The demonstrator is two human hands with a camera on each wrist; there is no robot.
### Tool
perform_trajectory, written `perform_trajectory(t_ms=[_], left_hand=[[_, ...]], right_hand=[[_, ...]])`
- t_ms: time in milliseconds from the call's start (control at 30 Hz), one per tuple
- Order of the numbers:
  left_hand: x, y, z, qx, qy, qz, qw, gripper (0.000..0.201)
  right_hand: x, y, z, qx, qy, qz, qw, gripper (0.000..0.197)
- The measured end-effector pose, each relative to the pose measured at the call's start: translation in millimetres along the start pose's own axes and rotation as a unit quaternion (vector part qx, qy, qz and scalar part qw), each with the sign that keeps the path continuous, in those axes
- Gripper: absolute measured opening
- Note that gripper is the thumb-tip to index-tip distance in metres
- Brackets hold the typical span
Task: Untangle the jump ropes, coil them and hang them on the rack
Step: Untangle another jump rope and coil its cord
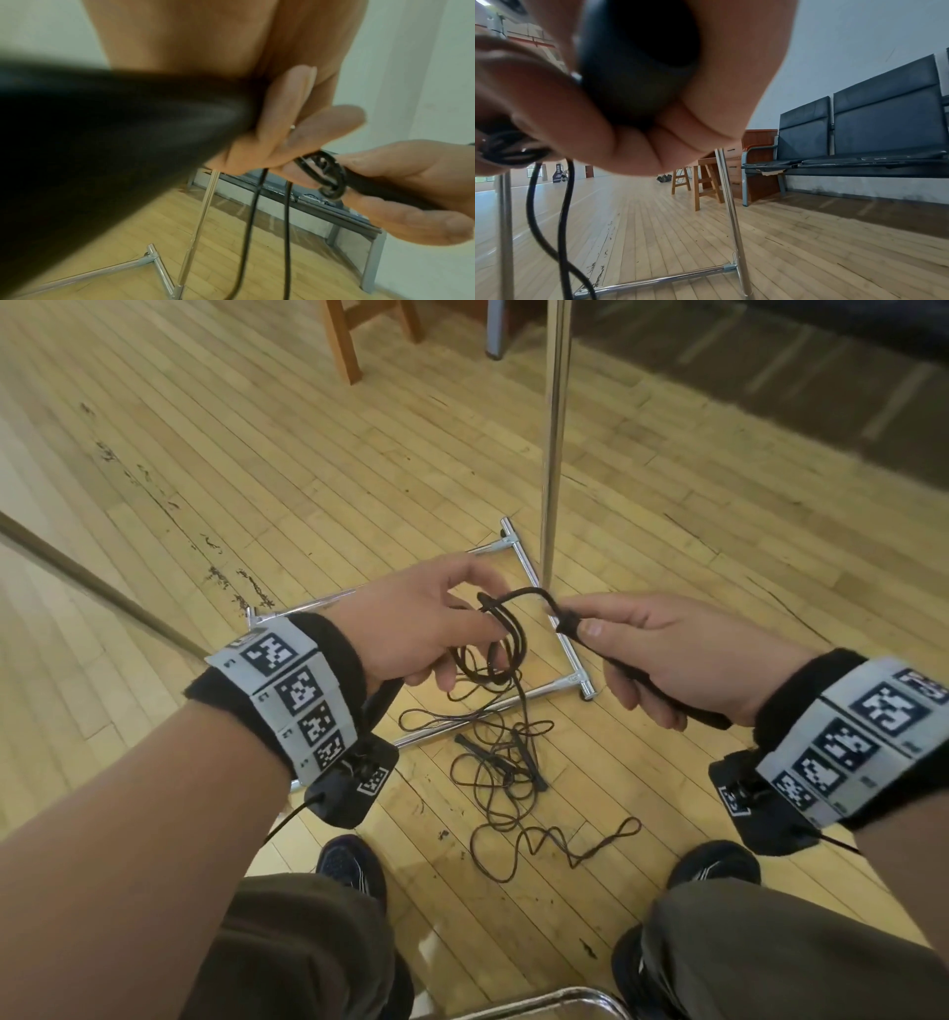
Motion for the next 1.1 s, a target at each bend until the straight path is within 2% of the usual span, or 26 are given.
perform_trajectory(t_ms=[100,233,300,433,600,667,767,833,1033,1100], left_hand=[[9,-11,-1,-0.061,-0.031,-0.041,0.997,0.023],[15,-26,-1,-0.123,-0.059,-0.170,0.976,0.030],[15,-28,-1,-0.135,-0.058,-0.198,0.969,0.027],[4,-16,-2,-0.089,-0.024,-0.258,0.962,0.008],[-1,6,-1,-0.011,-0.019,-0.331,0.943,0.015],[0,9,-2,-0.016,-0.029,-0.328,0.944,0.019],[2,1,-4,-0.057,-0.062,-0.340,0.937,0.038],[1,-2,-5,-0.066,-0.066,-0.351,0.932,0.039],[-2,29,-7,0.023,-0.004,-0.242,0.970,0.008],[-5,36,-7,0.044,0.016,-0.219,0.975,0.015]], right_hand=[[-3,-3,-1,-0.003,0.000,0.023,1.000,0.036],[-7,-3,-2,-0.024,-0.003,0.125,0.992,0.038],[-8,-3,-5,-0.039,-0.007,0.160,0.986,0.039],[-5,4,-7,-0.045,-0.015,0.209,0.977,0.041],[-5,15,-7,-0.033,-0.022,0.239,0.970,0.040],[-5,18,-7,-0.024,-0.030,0.246,0.969,0.038],[-4,18,-7,-0.024,-0.037,0.246,0.968,0.039],[-5,17,-8,-0.021,-0.038,0.251,0.967,0.040],[-15,26,-13,-0.001,-0.005,0.265,0.964,0.050],[-17,31,-14,0.014,0.004,0.230,0.973,0.039]])
Point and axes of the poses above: each hand's wrist, its own z-axis away from the middle knuckle, its own y-axis out of the palm, x = y × z, the point moved 10 cm from there along -z, towards the middle knuckle, and after that the axes turned 6 degrees about y, right-handed, at the moved point
